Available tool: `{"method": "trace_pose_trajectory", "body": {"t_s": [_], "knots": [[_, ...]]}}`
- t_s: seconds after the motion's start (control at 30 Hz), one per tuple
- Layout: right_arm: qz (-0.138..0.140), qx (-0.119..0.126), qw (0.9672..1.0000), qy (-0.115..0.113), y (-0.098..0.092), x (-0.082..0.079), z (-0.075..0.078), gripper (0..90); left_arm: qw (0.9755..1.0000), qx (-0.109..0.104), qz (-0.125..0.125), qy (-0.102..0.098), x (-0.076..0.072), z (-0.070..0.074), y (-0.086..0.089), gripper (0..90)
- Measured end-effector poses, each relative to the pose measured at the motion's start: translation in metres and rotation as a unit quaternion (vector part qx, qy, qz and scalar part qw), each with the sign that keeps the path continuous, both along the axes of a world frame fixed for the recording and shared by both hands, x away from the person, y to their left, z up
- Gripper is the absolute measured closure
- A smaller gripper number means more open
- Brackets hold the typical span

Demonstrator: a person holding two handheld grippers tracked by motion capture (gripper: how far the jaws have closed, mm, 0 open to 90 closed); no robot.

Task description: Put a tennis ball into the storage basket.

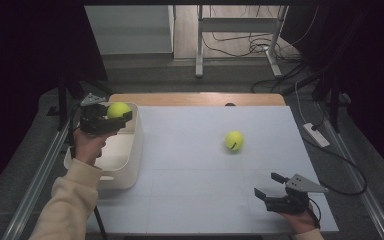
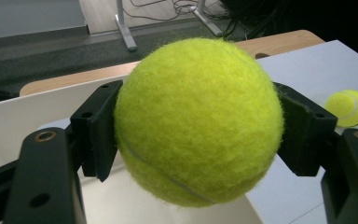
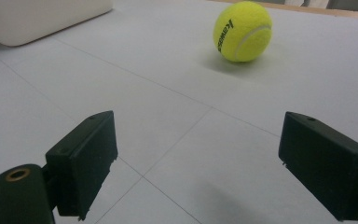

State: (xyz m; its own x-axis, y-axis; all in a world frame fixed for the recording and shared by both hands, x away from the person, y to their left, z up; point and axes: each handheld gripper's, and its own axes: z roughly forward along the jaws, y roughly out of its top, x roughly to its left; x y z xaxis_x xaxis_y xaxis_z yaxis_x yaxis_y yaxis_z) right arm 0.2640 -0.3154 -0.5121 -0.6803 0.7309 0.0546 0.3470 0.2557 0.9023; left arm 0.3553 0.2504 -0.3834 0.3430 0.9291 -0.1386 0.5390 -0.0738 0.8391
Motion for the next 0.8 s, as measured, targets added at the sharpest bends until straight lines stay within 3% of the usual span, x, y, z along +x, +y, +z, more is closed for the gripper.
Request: {"method": "trace_pose_trajectory", "body": {"t_s": [0.8], "knots": [[-0.002, 0.000, 1.0000, 0.001, 0.000, 0.000, 0.000, 11.6, 0.9981, 0.012, 0.042, 0.044, 0.020, -0.015, 0.020, 26.5]]}}
